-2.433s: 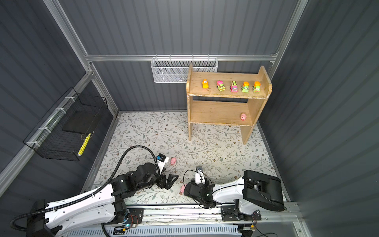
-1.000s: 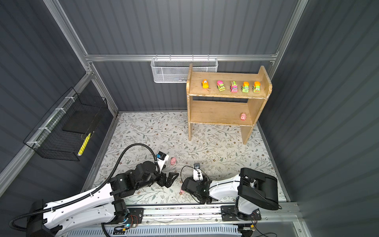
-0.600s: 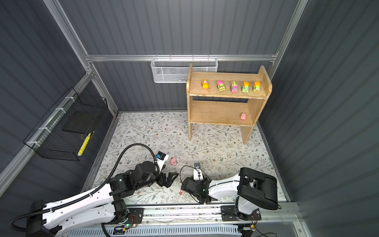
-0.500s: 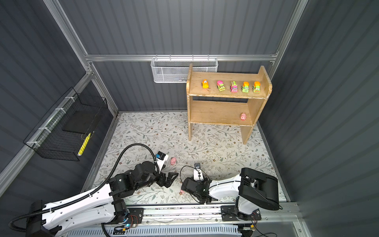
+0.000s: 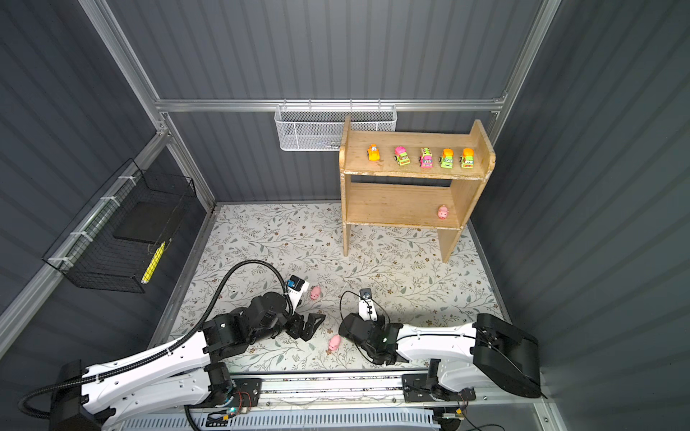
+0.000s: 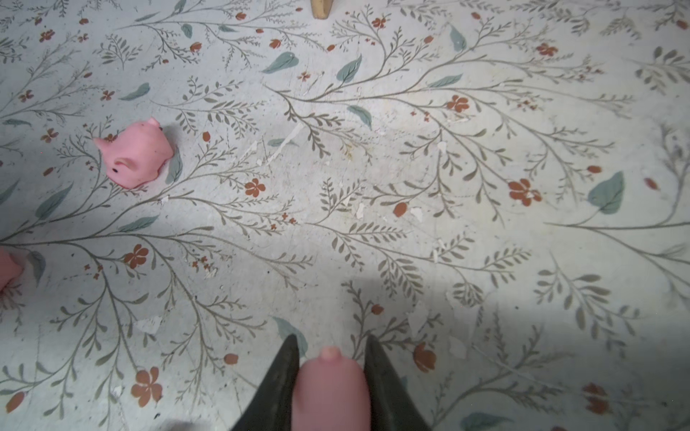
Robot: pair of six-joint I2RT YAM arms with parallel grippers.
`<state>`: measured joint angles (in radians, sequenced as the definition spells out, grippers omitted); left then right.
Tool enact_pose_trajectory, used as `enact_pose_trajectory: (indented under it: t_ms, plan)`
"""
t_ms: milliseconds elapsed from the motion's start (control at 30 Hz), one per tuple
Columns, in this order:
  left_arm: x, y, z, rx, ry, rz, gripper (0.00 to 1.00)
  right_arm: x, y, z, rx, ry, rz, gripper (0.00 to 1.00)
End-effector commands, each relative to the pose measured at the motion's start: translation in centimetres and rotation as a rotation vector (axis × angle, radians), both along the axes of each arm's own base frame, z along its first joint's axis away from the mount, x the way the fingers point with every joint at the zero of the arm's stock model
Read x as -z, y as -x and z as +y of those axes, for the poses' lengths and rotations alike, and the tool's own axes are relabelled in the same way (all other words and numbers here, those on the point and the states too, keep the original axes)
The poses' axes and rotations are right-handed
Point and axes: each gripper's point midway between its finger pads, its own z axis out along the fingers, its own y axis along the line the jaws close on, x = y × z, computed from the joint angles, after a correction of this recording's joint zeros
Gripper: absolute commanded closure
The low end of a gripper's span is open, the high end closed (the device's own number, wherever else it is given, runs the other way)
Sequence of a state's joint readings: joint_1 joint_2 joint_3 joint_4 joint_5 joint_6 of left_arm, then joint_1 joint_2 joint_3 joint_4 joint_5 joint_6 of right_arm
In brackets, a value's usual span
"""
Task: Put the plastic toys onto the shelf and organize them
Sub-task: 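Lift the pink pig and carry it to the lower shelf with the right gripper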
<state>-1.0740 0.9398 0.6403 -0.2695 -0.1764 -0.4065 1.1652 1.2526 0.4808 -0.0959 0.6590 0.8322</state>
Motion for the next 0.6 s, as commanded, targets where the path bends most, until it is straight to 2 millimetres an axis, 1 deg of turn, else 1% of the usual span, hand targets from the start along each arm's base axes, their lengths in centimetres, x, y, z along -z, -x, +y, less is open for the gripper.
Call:
enact_pose_trajectory:
  t_ms: [0, 133, 300, 367, 467, 567]
  plan:
    - [-1.2, -0.5, -0.7, 0.026, -0.018, -0.048, 0.00, -1.5, -0.8, -1.0, -0.016, 0.042, -0.014, 0.70]
    - [-1.1, -0.9, -1.3, 0.046, -0.048, -0.072, 0.00, -3.9, -2.1, -2.1, -0.015, 0.041, -0.034, 0.70]
    - [-1.9, -1.6, -2.7, 0.083, -0.068, -0.106, 0.00, -7.8, -3.9, -3.8, -0.002, 0.024, -0.072, 0.70]
    - [-2.5, -1.9, -3.4, 0.102, -0.076, -0.127, 0.00, -9.3, -4.7, -4.5, 0.004, 0.022, -0.085, 0.70]
    - [-4.0, -2.7, -4.7, 0.134, -0.074, -0.153, 0.00, -11.7, -6.0, -5.5, 0.019, 0.027, -0.112, 0.70]
    - [-5.8, -4.1, -5.9, 0.157, -0.052, -0.164, 0.00, -13.7, -7.4, -6.5, 0.042, 0.031, -0.138, 0.70]
